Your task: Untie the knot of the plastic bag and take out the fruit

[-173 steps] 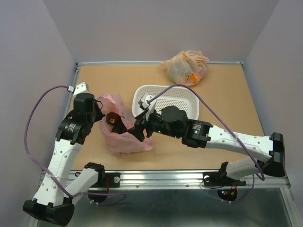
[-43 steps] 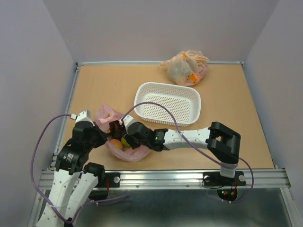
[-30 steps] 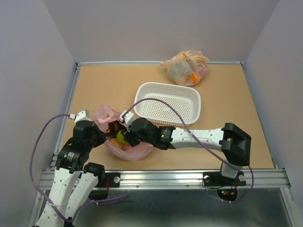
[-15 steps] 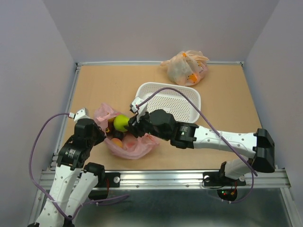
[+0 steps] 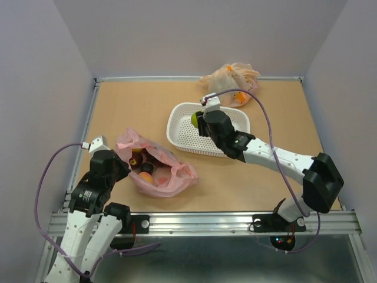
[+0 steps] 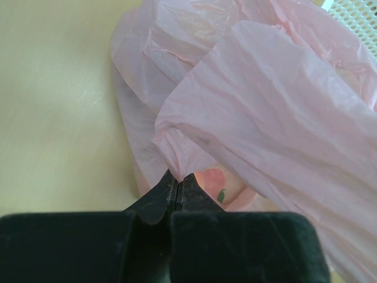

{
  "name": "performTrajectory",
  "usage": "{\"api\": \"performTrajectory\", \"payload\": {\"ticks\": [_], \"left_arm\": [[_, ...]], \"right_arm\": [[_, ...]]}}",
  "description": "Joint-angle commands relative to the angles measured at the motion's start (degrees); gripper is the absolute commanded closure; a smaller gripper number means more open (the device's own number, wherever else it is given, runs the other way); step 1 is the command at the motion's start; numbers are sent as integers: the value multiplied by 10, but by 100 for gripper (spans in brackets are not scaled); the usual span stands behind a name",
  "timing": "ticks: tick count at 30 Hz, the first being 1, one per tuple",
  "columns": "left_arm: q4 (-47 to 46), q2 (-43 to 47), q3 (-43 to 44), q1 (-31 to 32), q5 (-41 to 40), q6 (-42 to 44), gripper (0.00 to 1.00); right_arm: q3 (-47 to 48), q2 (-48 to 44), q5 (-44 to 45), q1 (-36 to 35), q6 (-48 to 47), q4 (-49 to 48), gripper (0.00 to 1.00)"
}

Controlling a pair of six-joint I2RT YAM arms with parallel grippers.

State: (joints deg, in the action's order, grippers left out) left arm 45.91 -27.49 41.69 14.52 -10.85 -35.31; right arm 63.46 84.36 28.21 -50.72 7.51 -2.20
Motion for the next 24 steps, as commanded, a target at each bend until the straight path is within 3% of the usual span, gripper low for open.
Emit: {"api": "performTrajectory", "payload": {"ticks": [1, 4, 6, 7, 11, 18, 24], "left_arm": [[-11, 4, 1, -1, -15, -5, 100], [-12, 10, 1, -1, -16, -7, 100], [-11, 14, 1, -1, -16, -8, 100], [-11, 16, 0, -2, -17, -9, 100], [-11, 16, 0, -1, -17, -10, 100], [-13, 15, 0, -1, -15, -7, 100], [-14, 10, 0, -2, -15, -5, 100]], "right_arm": [[-9, 50, 10, 36, 32, -26, 98], [-4, 81, 5, 49, 33, -25, 86], [-1, 87, -8, 52, 33, -25, 54], [-1, 90, -18, 53, 33, -25, 29], [7, 80, -49, 52, 31, -15, 0], [24, 24, -154, 46, 22, 18, 0], [45, -22, -251, -37, -23, 19, 4]]}}
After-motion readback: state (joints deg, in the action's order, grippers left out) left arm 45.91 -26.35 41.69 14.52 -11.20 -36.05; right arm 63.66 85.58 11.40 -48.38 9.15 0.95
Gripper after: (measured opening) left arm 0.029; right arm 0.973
